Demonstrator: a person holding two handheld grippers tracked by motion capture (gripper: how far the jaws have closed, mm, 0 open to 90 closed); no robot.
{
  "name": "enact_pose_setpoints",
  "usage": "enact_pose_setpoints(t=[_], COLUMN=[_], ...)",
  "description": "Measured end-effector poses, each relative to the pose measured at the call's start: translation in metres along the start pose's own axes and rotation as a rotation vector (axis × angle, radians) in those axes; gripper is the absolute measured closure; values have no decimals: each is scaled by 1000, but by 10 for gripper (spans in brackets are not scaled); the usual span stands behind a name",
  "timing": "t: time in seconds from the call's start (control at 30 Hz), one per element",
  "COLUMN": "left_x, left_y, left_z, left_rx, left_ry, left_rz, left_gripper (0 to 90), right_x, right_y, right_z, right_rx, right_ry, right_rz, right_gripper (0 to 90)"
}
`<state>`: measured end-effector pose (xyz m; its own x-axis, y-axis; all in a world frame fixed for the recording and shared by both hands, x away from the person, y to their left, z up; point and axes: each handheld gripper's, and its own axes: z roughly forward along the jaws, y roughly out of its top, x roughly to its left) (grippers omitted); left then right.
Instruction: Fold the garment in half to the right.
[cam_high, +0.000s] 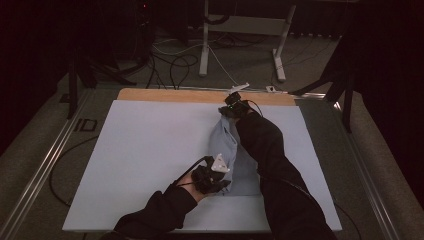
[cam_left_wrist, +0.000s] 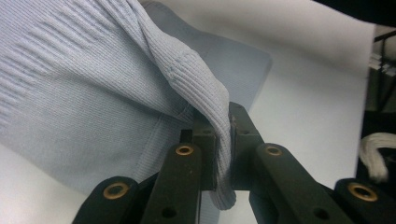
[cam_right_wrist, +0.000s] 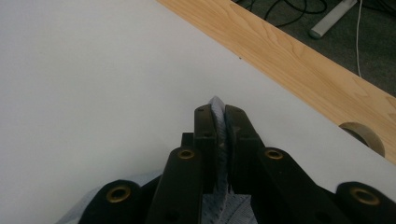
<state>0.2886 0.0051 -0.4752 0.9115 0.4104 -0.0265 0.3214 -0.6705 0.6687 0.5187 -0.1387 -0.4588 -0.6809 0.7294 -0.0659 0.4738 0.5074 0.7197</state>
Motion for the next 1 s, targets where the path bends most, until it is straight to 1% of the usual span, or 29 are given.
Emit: enact_pose_setpoints(t=[0.03,0.1,0.4,0.43,0.47,0.57,0.6,0.67,0.7,0.73,0.77,0.8,0.83,0.87,0.93,0.97,1.0], left_x=[-1,-3,-5,-6,-6,-6,-7,-7,-8,-8,-7,-8,-8,-8,-7,-7,-7], left_y=[1,5,14,15,17,18,19,20,20,20,20,20,20,20,21,21,21], left_z=[2,9,24,27,28,31,33,36,38,39,40,42,42,44,46,48,49], left_rx=[5,9,29,32,38,38,41,43,46,46,47,46,46,50,53,51,56], left_ry=[4,1,1,0,2,3,5,9,12,14,13,15,15,14,10,7,3], left_rz=[6,2,3,-2,4,6,5,6,11,10,8,3,3,4,-4,-10,-7], left_gripper=[860,860,859,859,859,859,859,859,859,859,859,859,859,859,858,858,859], right_x=[-1,-2,-8,-10,-11,-13,-15,-16,-17,-17,-17,-18,-18,-19,-21,-23,-24], right_y=[-1,-3,-6,-8,-10,-12,-15,-16,-18,-19,-19,-19,-19,-20,-22,-24,-25], right_z=[1,3,10,11,12,13,15,16,17,17,17,17,17,17,18,18,18], right_rx=[0,3,13,15,18,18,16,17,12,-4,-4,-25,-25,-23,-25,-23,-19], right_ry=[1,4,21,25,30,31,40,42,48,54,54,69,69,76,86,94,101], right_rz=[2,6,2,8,19,16,26,26,25,18,18,14,14,8,19,26,34], right_gripper=[848,848,844,841,840,840,840,840,840,840,840,840,840,835,808,776,725])
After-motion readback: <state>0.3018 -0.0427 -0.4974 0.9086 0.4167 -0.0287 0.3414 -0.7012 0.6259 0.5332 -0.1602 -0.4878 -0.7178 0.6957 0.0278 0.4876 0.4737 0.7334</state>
